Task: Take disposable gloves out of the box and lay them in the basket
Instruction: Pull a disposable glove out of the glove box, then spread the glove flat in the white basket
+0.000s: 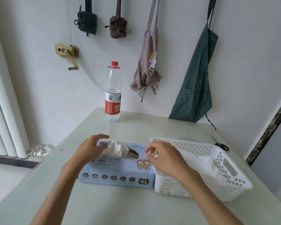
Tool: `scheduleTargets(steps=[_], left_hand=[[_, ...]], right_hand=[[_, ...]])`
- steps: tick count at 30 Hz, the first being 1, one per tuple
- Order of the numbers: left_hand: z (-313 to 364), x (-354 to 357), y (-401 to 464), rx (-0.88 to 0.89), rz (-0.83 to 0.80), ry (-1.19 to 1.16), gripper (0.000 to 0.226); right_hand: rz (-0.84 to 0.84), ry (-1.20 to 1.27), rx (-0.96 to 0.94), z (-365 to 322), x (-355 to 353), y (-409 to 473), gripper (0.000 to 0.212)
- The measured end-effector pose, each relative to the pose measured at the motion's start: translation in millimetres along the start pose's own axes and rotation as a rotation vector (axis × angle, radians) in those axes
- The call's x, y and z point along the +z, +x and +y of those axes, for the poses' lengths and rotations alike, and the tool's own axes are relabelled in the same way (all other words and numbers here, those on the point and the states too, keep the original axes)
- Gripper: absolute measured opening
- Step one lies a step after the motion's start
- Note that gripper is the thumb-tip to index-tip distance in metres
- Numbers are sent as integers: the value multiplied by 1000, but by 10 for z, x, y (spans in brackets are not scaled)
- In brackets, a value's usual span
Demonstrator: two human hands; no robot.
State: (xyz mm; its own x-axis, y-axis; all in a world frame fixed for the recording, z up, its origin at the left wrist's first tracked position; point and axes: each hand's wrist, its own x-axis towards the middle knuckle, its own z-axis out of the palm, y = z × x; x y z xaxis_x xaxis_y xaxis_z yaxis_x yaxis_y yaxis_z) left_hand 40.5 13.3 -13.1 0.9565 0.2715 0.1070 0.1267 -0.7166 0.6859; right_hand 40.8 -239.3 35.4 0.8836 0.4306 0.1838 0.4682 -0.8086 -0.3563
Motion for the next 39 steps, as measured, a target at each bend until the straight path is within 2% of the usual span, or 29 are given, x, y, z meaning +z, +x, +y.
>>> scheduleTargets(steps=[2, 5, 10, 12, 16, 22, 27, 28, 30, 31, 34, 37, 39], left_hand=[[-126, -18, 52, -6, -93, 85, 42], [-134, -52, 79, 4, -125, 190, 55], [-105, -47, 103, 26, -133, 233, 54], [-118, -73, 94, 52, -152, 202, 51], [-148, -171, 110, 75, -200, 107, 49], [-116, -152, 88, 84, -200, 211, 50], [-79, -130, 71, 38, -194, 251, 50], [-73, -127, 70, 28, -194, 245, 49], [-64, -131, 69, 16, -202, 246, 48], [-63, -131, 72, 14, -207, 258, 49], [-85, -119, 69, -2, -217, 293, 49], [-75, -121, 70, -11, -219, 294, 49], [-61, -125, 59, -9, -214, 301, 49]], right_hand=[[23, 16, -61, -156, 88, 119, 17], [35, 34, -87, -295, 213, 254, 23], [-71, 137, -48, -386, 465, 427, 49], [-58, 214, 2, -416, 555, 451, 45], [43, 200, -18, -419, 639, 474, 19], [45, 327, 9, -314, 509, 483, 10], [-162, 346, -4, -250, 376, 440, 8], [-110, 367, -12, -244, 360, 448, 6], [113, 418, -3, -201, 322, 480, 4], [154, 425, 13, -176, 292, 496, 6], [13, 453, 10, -125, 244, 493, 9], [206, 522, 13, -45, 194, 523, 5], [191, 562, 5, -42, 191, 528, 5]])
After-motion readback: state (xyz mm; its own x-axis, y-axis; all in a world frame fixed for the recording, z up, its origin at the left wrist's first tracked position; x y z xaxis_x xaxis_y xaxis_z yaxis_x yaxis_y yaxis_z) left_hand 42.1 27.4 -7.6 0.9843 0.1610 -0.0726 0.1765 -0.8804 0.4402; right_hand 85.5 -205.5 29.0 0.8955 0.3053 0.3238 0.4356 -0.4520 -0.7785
